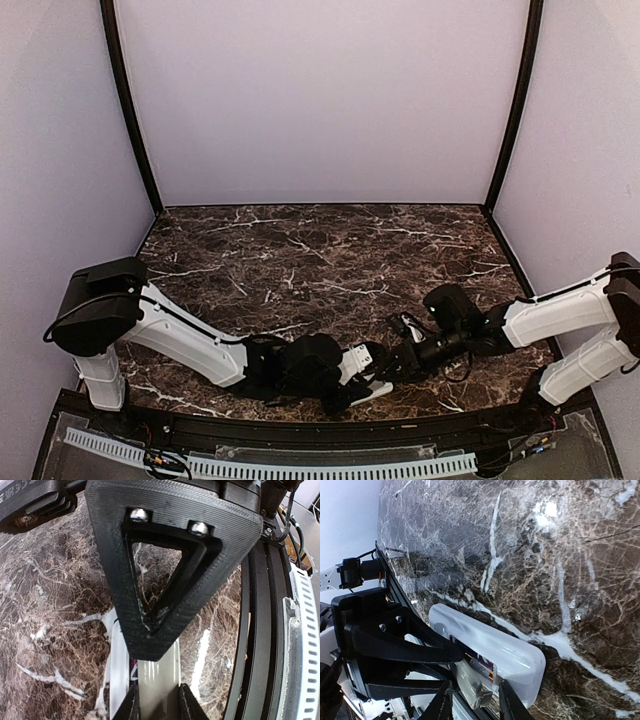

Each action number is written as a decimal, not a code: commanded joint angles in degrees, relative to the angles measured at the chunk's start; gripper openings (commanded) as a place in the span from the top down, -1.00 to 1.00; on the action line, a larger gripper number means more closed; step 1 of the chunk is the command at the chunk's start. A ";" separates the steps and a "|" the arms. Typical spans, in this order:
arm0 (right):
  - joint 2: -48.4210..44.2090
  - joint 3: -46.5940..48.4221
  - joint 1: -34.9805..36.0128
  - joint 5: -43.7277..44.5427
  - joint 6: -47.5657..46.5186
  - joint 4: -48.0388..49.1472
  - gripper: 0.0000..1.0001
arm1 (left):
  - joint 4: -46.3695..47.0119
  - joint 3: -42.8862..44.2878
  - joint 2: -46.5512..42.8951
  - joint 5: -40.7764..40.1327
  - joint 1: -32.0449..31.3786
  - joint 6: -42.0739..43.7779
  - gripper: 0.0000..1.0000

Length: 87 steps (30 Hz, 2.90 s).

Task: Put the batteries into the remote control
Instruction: Pass from the right arm to the left, then pass from the left arm to the right

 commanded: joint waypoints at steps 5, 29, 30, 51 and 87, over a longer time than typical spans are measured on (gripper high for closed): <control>3.33 -0.65 -0.39 -1.75 1.41 -2.94 0.38 | -7.69 -5.43 -0.49 -4.34 -1.46 0.68 0.79; -0.76 0.23 -0.39 0.14 1.62 -7.74 0.40 | -7.92 -4.18 -0.59 -9.12 -4.90 6.64 1.00; -1.24 0.23 -0.39 0.36 1.64 -8.15 0.39 | -8.03 -4.14 -0.74 -9.60 -5.17 7.05 1.00; -15.20 9.37 -0.32 8.51 10.11 -17.46 -0.19 | 19.70 -13.49 -13.61 -45.64 -11.75 44.05 1.00; -10.44 13.33 3.78 2.01 19.31 -1.60 0.03 | 69.92 -7.96 -1.40 -53.40 -14.18 103.46 1.00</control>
